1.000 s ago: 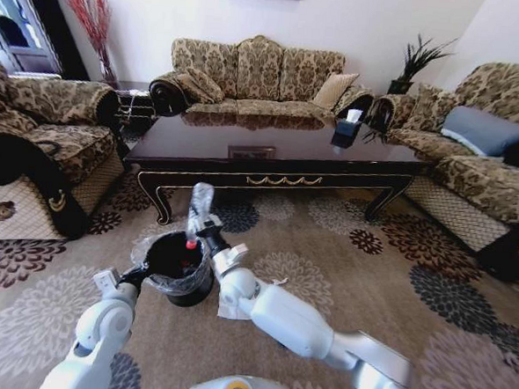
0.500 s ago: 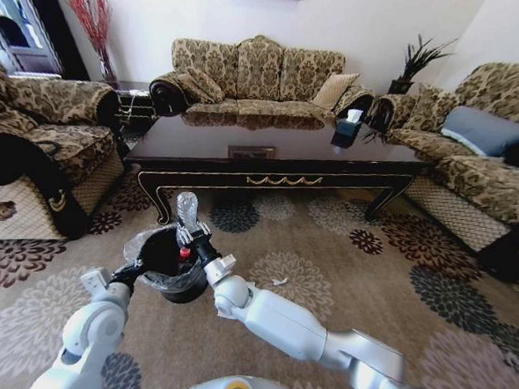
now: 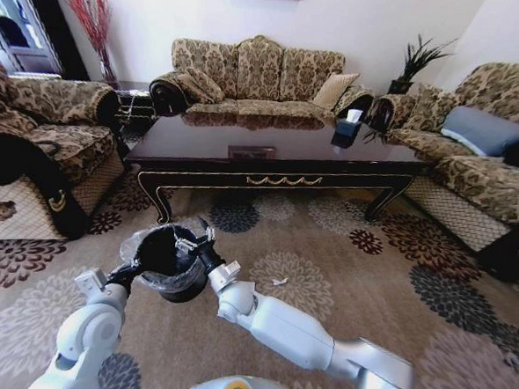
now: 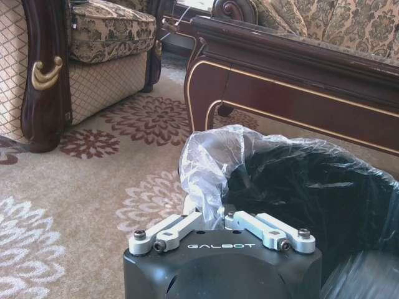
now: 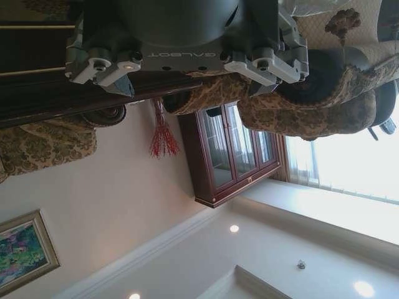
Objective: Move to the front of the table and pick up the trash from the floor, then place it into the trash bin.
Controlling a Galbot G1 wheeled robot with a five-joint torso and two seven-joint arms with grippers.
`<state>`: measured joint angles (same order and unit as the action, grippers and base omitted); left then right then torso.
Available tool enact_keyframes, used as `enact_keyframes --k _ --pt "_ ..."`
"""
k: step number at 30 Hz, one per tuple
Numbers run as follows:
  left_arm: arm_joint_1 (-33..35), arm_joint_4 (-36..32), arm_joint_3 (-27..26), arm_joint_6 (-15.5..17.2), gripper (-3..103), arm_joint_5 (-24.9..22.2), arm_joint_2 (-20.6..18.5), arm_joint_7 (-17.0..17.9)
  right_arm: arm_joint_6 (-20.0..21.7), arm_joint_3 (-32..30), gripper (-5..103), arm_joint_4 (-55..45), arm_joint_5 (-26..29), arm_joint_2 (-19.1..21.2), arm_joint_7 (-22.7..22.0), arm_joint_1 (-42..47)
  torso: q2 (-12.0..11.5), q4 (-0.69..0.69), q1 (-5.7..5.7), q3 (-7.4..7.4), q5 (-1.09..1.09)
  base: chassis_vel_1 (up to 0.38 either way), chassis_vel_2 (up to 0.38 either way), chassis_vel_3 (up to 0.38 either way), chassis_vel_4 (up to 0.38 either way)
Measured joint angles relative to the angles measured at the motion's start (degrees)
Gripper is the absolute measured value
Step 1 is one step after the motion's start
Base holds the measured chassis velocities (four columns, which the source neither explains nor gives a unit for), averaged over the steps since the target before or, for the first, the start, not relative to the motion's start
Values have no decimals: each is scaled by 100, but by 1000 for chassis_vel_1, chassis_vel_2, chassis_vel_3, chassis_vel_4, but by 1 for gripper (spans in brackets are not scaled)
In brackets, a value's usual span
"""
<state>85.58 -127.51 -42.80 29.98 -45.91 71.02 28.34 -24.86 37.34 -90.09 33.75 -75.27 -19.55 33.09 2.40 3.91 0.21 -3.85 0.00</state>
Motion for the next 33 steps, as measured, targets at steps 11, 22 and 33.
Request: enact_keyframes --k 11,22,33 --pt "144 -84 -382 -33 3 -66 -11 146 950 -1567 100 -44 680 136 -995 283 0 0 0 0 1 0 0 0 0" --pt "-249 -268 -705 140 3 -774 -82 394 2997 -2546 100 -257 1983 1003 -2940 1455 0 4 0 0 2 0 0 0 0" --pt "-332 -687 -618 185 3 -810 64 403 4704 -2148 100 -494 3201 1573 -3675 1763 0 0 0 0 1 0 0 0 0"
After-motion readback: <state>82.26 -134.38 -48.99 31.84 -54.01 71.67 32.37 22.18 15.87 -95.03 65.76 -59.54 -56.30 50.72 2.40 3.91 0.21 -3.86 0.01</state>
